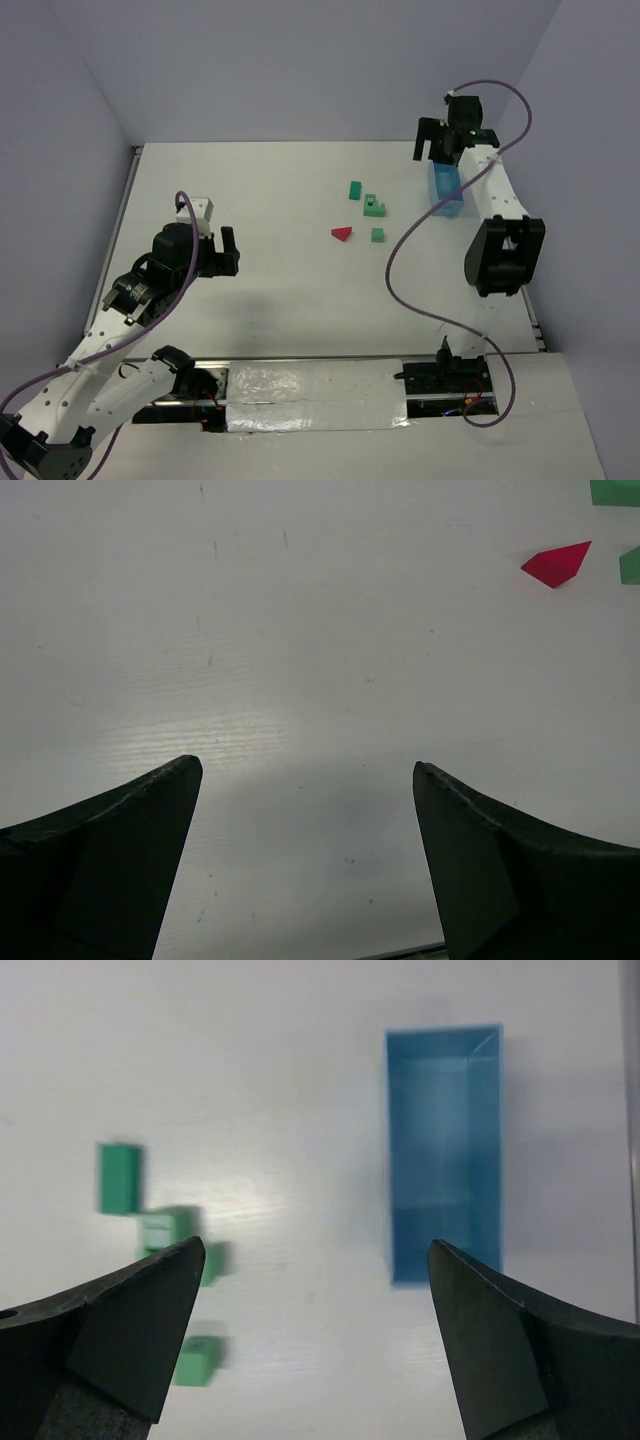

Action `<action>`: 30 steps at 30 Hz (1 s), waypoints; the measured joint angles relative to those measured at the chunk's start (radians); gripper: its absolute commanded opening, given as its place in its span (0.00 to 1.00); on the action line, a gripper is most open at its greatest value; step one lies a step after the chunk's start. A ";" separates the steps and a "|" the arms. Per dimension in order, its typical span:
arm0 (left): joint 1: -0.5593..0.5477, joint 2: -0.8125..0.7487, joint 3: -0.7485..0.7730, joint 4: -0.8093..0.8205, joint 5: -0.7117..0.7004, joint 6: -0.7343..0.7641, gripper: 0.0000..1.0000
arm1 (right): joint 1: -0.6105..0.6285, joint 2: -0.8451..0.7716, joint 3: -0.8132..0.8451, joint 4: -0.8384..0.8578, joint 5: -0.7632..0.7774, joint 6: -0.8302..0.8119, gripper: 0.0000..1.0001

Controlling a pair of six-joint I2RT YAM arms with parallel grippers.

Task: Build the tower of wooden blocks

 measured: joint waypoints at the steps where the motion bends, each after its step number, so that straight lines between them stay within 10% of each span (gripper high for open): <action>1: 0.000 0.001 0.000 0.000 -0.001 0.000 1.00 | 0.031 -0.062 -0.026 0.017 0.045 0.032 1.00; 10: -0.001 0.002 0.000 -0.001 -0.019 0.000 0.99 | 0.216 -0.711 -0.672 0.383 -0.199 0.288 1.00; 18: -0.002 -0.002 0.000 -0.001 -0.041 -0.001 0.99 | 0.354 -0.563 -0.895 0.370 -0.003 0.347 0.87; 30: -0.002 0.007 0.000 -0.002 -0.045 -0.001 0.99 | 0.369 -0.243 -0.765 0.344 0.129 0.315 0.62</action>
